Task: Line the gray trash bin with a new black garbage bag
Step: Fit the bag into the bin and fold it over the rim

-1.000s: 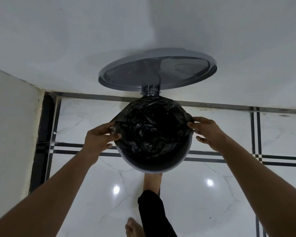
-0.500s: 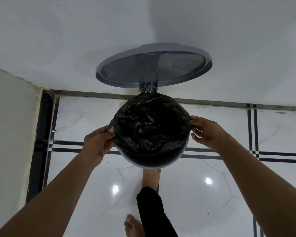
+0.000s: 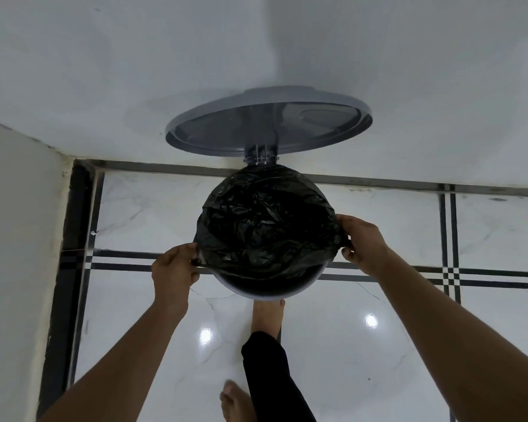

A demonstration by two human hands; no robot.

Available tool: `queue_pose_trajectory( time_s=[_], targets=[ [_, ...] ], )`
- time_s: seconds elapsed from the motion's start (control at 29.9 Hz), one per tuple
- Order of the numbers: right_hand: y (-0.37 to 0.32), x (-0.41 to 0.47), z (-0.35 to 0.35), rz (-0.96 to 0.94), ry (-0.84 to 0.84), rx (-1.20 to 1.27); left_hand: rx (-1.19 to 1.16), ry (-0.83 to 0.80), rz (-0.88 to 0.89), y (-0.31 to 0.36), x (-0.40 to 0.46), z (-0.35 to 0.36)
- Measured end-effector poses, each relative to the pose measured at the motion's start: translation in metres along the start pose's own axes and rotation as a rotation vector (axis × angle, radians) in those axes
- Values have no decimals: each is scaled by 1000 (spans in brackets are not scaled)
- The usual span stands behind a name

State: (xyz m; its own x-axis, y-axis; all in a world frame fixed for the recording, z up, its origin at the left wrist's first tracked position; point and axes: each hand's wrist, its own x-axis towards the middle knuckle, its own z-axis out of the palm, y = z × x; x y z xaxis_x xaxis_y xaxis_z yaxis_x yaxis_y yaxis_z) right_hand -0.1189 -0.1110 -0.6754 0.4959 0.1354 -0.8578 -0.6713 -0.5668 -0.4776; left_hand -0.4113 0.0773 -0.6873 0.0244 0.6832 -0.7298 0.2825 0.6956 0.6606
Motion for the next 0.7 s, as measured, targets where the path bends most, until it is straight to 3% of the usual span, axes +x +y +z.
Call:
queue_pose_trajectory(
  time_s=[0.3, 0.4, 0.53, 0.7],
  targets=[
    [22, -8, -6, 21, -237, 87, 64, -131, -26, -11, -23, -15],
    [32, -9, -10, -25, -203, 160, 2, -178, -57, -15, -27, -17],
    [48, -11, -6, -74, -15, 243, 107, -39, 37, -21, -28, -13],
    [52, -16, -3, 77, -156, 394, 138, 93, 31, -34, -32, -6]
  ],
)
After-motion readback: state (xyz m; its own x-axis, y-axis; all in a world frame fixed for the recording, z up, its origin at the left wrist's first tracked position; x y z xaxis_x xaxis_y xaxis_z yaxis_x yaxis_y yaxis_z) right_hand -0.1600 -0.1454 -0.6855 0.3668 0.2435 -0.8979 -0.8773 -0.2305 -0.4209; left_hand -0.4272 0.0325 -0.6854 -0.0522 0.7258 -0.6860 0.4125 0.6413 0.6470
